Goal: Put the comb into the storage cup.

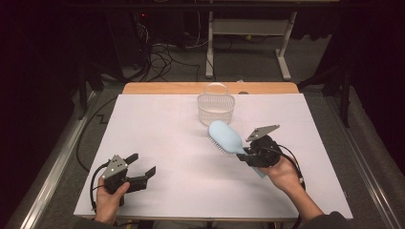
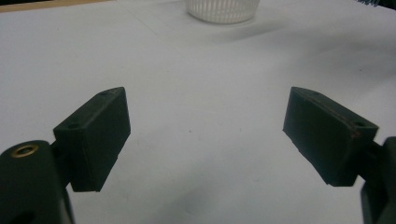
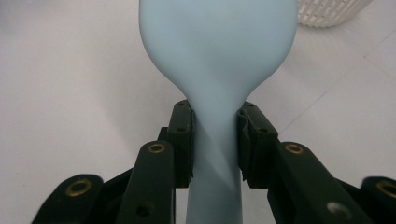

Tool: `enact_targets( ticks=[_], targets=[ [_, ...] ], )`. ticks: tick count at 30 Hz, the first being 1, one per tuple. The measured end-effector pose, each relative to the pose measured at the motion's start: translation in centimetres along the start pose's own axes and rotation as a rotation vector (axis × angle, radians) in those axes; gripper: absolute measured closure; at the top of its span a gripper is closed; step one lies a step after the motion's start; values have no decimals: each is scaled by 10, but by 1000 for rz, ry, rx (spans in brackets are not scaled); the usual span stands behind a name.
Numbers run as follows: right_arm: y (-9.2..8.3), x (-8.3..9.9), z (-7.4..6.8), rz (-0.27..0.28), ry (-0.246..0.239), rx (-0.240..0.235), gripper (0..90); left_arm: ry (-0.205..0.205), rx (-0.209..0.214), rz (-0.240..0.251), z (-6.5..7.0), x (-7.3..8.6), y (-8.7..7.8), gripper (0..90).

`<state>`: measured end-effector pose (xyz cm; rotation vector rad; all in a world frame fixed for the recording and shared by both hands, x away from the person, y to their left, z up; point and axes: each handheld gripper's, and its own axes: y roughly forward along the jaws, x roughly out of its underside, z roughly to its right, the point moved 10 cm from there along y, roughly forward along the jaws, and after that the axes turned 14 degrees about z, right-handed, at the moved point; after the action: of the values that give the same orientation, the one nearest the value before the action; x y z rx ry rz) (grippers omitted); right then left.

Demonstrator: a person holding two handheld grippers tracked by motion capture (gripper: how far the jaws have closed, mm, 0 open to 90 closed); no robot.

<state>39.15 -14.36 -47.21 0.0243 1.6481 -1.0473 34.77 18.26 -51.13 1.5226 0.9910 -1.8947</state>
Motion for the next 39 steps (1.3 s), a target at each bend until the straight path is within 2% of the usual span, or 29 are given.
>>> enact_targets(
  ticks=[11, 13, 16, 17, 20, 25, 32, 39],
  targets=[
    [-18, 5, -4, 47, 11, 5, 707, -10, 8, -7, 2, -1, 1, 160],
    [-19, 8, -6, 51, 12, 4, 707, 27, 10, -16, 3, 1, 1, 157],
    [-20, 12, -9, 57, 14, 6, 707, 99, 46, -13, 9, 4, 0, 154],
    [-21, 14, -10, 60, 12, 5, 707, 100, 58, -17, 11, 4, 0, 151],
    [-23, 18, -13, 66, 23, -1, 707, 42, 77, -3, 14, 1, 0, 151],
    [-25, 21, -14, 85, 37, -2, 707, 5, 78, 18, 15, -3, 1, 154],
    [-30, 23, -19, 112, 35, 0, 707, 12, 53, 12, 17, -6, 6, 153],
    [-31, 24, -28, 133, 29, -7, 707, 4, 45, 24, 20, -12, 9, 153]
  ],
)
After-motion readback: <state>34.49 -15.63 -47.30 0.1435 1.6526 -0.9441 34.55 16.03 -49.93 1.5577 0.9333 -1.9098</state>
